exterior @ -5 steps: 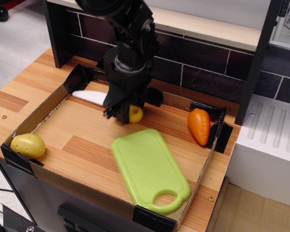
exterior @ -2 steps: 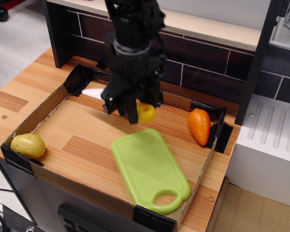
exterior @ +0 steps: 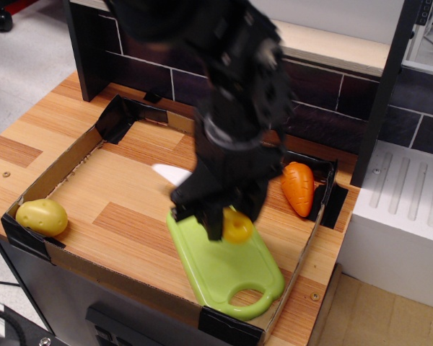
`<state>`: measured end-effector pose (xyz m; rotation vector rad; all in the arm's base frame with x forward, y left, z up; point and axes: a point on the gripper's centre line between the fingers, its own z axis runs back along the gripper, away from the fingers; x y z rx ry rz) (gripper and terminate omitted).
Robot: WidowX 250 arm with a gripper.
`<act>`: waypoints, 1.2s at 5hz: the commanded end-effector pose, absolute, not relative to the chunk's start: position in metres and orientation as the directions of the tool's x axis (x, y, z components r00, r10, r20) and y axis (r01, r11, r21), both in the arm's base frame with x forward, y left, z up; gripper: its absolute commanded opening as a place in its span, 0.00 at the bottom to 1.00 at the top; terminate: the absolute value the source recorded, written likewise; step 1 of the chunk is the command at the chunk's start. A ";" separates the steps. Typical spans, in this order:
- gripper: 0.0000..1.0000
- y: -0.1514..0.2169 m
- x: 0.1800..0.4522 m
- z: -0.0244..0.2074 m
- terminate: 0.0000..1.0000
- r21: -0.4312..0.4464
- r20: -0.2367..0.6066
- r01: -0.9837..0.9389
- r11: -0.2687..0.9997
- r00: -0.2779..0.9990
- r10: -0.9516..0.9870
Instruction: Put knife on cutting board
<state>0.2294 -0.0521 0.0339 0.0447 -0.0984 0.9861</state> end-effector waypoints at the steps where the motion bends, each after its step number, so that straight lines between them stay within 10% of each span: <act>1: 0.00 -0.056 0.224 0.023 0.00 0.014 0.103 -0.768 0.640 0.638 0.763; 2: 1.00 -0.052 0.220 0.027 0.00 0.010 0.103 -0.777 0.630 0.627 0.772; 6: 1.00 0.002 0.243 0.136 0.00 -0.255 0.132 -0.914 0.316 0.291 0.948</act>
